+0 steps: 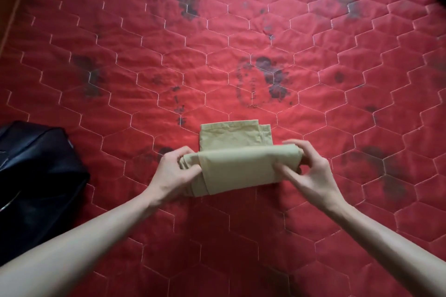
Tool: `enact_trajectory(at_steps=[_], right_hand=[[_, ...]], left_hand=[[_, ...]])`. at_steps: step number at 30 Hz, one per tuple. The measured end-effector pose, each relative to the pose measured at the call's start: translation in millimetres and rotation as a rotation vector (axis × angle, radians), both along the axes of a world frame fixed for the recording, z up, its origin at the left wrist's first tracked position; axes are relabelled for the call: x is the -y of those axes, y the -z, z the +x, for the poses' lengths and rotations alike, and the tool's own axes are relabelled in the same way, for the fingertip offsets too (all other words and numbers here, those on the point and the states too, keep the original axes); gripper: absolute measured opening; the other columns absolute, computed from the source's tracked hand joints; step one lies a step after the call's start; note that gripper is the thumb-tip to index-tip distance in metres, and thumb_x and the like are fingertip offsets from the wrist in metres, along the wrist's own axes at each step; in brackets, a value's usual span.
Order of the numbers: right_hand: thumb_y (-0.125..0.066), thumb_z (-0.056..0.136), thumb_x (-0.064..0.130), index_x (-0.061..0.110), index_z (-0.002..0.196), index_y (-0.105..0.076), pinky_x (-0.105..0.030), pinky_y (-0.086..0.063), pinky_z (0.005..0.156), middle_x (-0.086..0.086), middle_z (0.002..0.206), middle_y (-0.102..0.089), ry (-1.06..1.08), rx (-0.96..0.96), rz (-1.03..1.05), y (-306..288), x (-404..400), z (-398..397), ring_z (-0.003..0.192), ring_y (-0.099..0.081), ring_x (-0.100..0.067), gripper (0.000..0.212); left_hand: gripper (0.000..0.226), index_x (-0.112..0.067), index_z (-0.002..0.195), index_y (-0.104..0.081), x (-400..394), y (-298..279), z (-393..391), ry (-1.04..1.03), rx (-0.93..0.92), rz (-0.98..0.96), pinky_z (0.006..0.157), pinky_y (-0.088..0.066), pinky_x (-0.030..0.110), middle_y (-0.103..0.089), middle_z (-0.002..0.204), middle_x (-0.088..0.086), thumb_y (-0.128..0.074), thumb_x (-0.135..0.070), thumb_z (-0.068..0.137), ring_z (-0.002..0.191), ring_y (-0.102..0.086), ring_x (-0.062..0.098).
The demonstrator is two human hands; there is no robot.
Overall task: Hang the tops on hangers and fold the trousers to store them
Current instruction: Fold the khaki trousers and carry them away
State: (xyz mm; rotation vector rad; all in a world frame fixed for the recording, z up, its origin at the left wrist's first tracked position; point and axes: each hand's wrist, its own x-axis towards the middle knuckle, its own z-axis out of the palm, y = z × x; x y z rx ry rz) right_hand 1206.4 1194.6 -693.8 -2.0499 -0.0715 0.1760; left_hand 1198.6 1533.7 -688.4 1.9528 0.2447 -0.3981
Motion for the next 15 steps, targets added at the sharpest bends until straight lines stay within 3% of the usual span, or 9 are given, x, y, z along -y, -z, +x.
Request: enact_trajectory(at_steps=[3,6,8,10,11,13,15], right_hand=[[-0.084,0.087,0.038,0.035,0.121,-0.063,-0.017,-0.054,0.081,0.015,0.106,-0.075,0.220,-0.079,0.107,10.2,-26.7,24.9,0.098,-0.071,-0.002,0.040],[-0.079,0.087,0.051,0.031,0.126,-0.062,-0.018,-0.054,0.088,0.022,0.107,-0.073,0.332,-0.130,0.019,28.9,-44.6,58.8,0.101,-0.067,0.010,0.047],[-0.079,0.087,0.054,0.029,0.132,-0.060,-0.007,-0.049,0.083,0.022,0.109,-0.071,0.292,-0.195,-0.060,41.8,-49.5,75.6,0.096,-0.064,0.017,0.055],[-0.079,0.088,0.050,0.024,0.138,-0.057,-0.001,-0.043,0.080,0.016,0.116,-0.068,0.240,-0.287,-0.118,52.4,-49.5,88.6,0.097,-0.063,0.014,0.061],[-0.078,0.089,0.049,0.021,0.141,-0.056,-0.006,-0.044,0.086,0.011,0.121,-0.067,0.224,-0.327,-0.159,57.5,-49.5,92.5,0.106,-0.064,0.004,0.063],[-0.075,0.089,0.054,0.017,0.142,-0.053,-0.029,-0.044,0.107,-0.004,0.134,-0.058,0.227,-0.382,-0.282,66.6,-51.6,95.2,0.127,-0.056,-0.019,0.068],[-0.072,0.084,0.066,0.016,0.141,-0.050,-0.044,-0.040,0.114,-0.012,0.138,-0.048,0.309,-0.473,-0.352,70.3,-55.8,91.3,0.134,-0.048,-0.032,0.079]], left_hand=[[0.017,-0.007,0.085,-0.067,2.8,16.1,16.9,-0.271,0.026,-0.031,0.054,-0.044,0.015,-0.066,0.064,-0.010,-0.074,-0.023,0.082,0.056,-0.055,-0.002],[0.019,-0.016,0.097,-0.069,10.2,35.4,35.6,-0.417,-0.005,-0.039,0.057,-0.043,0.005,-0.071,0.075,-0.015,-0.070,-0.036,0.098,0.062,-0.061,-0.013],[0.023,-0.030,0.110,-0.063,15.4,48.6,41.7,-0.361,-0.068,-0.092,0.074,-0.049,0.007,-0.071,0.101,-0.016,-0.069,-0.048,0.096,0.084,-0.065,-0.017],[0.037,-0.037,0.117,-0.053,17.3,61.7,44.2,-0.292,-0.140,-0.091,0.095,-0.051,0.024,-0.066,0.115,-0.019,-0.076,-0.049,0.091,0.105,-0.064,-0.008],[0.043,-0.037,0.119,-0.050,17.6,68.5,44.8,-0.267,-0.163,-0.064,0.101,-0.051,0.032,-0.065,0.117,-0.019,-0.079,-0.046,0.088,0.110,-0.064,-0.002],[0.050,-0.034,0.119,-0.047,19.1,77.6,45.3,-0.238,-0.169,0.021,0.106,-0.050,0.043,-0.063,0.119,-0.014,-0.081,-0.046,0.084,0.116,-0.062,0.008],[0.057,-0.031,0.116,-0.048,21.4,79.3,46.1,-0.254,-0.179,0.122,0.105,-0.050,0.048,-0.062,0.119,-0.006,-0.078,-0.058,0.075,0.118,-0.060,0.019]])
